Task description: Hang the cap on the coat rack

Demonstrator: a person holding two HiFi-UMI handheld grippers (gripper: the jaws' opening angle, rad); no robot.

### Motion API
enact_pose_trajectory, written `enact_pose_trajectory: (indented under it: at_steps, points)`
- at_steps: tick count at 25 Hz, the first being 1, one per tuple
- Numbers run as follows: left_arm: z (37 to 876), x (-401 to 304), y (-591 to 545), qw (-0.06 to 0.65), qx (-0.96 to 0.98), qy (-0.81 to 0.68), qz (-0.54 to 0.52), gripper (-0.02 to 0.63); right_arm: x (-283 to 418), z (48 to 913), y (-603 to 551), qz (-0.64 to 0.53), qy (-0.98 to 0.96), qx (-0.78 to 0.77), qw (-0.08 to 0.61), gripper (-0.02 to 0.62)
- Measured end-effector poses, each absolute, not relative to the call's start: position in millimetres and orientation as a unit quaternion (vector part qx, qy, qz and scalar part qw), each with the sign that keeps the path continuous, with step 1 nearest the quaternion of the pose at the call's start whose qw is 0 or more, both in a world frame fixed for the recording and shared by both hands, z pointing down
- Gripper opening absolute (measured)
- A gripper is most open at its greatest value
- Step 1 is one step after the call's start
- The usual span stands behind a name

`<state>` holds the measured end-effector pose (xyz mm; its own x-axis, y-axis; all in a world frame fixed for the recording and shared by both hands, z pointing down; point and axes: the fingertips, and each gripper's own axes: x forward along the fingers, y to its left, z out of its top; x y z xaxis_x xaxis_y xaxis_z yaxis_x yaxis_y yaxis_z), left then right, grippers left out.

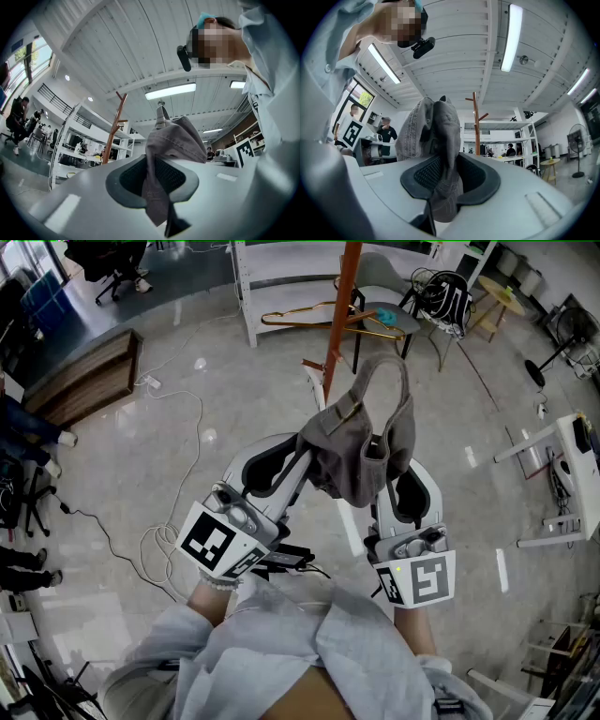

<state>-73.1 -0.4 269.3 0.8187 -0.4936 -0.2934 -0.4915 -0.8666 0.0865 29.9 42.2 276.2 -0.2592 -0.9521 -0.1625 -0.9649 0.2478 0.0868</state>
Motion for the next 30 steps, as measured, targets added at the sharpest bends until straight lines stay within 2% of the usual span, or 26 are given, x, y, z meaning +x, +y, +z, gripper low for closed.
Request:
enact_pose_trajectory:
  at_steps: [20,30]
  points:
    - [269,-82,4,0.005,0.955,-0.251,-0.158,0.060,20,277,48,0.085,0.784,-0.614,0.036,0.104]
    - [272,-110,9,0.007,0.959,-0.236,-0.158,0.060,-8,281,55,0.072,0.772,-0.630,0.044,0.104]
